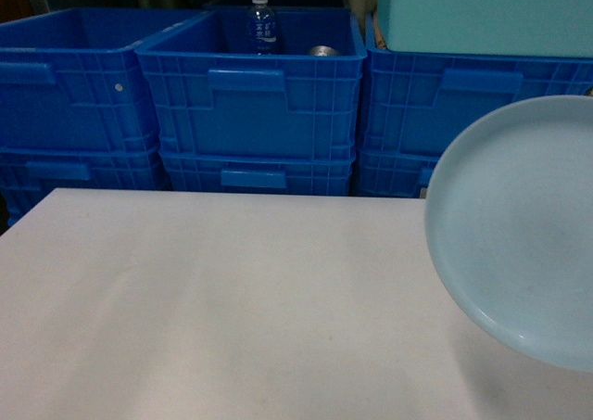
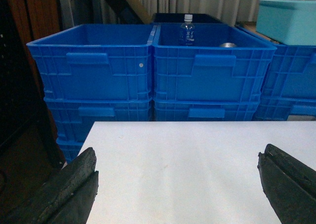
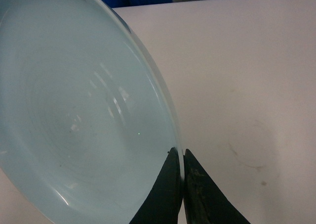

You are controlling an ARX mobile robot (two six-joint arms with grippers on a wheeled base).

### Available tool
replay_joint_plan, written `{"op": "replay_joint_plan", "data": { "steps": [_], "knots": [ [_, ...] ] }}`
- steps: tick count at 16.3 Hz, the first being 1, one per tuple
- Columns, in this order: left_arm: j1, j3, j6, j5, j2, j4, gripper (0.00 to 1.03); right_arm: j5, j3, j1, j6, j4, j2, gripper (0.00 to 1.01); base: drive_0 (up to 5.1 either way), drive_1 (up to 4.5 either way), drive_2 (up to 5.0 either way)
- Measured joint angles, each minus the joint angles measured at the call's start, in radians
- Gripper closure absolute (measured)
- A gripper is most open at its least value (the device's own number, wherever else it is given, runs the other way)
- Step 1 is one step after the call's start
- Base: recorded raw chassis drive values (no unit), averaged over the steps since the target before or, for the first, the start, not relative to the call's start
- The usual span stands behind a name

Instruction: Place blue tray on left shelf second layer neatly

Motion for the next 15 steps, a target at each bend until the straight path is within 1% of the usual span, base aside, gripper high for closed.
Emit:
{"op": "replay_joint_plan", "data": {
  "steps": [2,4,6,7,8,9,10,13,15],
  "knots": [
    [0.000,0.000,0.000,0.000,0.000,0.000,0.05,0.033,-0.011,-0.010,-0.023,0.029,0.002,0.99,0.0,0.00,0.0],
    [0.000,0.000,0.000,0.000,0.000,0.000,0.05,0.047,-0.014,0.012,-0.023,0.043,0.006,0.99,0.0,0.00,0.0],
    [0.000,0.000,0.000,0.000,0.000,0.000,0.05,0.047,-0.019,0.024,-0.021,0.043,0.007,0.99,0.0,0.00,0.0],
    [0.000,0.000,0.000,0.000,0.000,0.000,0.05,0.039,-0.022,0.031,-0.016,0.043,0.007,0.99,0.0,0.00,0.0],
    [0.000,0.000,0.000,0.000,0.000,0.000,0.05,0.005,-0.024,0.037,-0.005,0.040,0.007,0.99,0.0,0.00,0.0],
    [0.000,0.000,0.000,0.000,0.000,0.000,0.05,-0.049,-0.026,0.037,0.013,0.039,0.008,0.99,0.0,0.00,0.0],
    [0.000,0.000,0.000,0.000,0.000,0.000,0.05,-0.063,-0.026,0.038,0.019,0.039,0.008,0.99,0.0,0.00,0.0],
    [0.000,0.000,0.000,0.000,0.000,0.000,0.05,-0.066,-0.026,0.042,0.031,0.039,0.008,0.99,0.0,0.00,0.0],
    [0.000,0.000,0.000,0.000,0.000,0.000,0.05,-0.066,-0.026,0.042,0.031,0.039,0.008,0.99,0.0,0.00,0.0]
  ]
}}
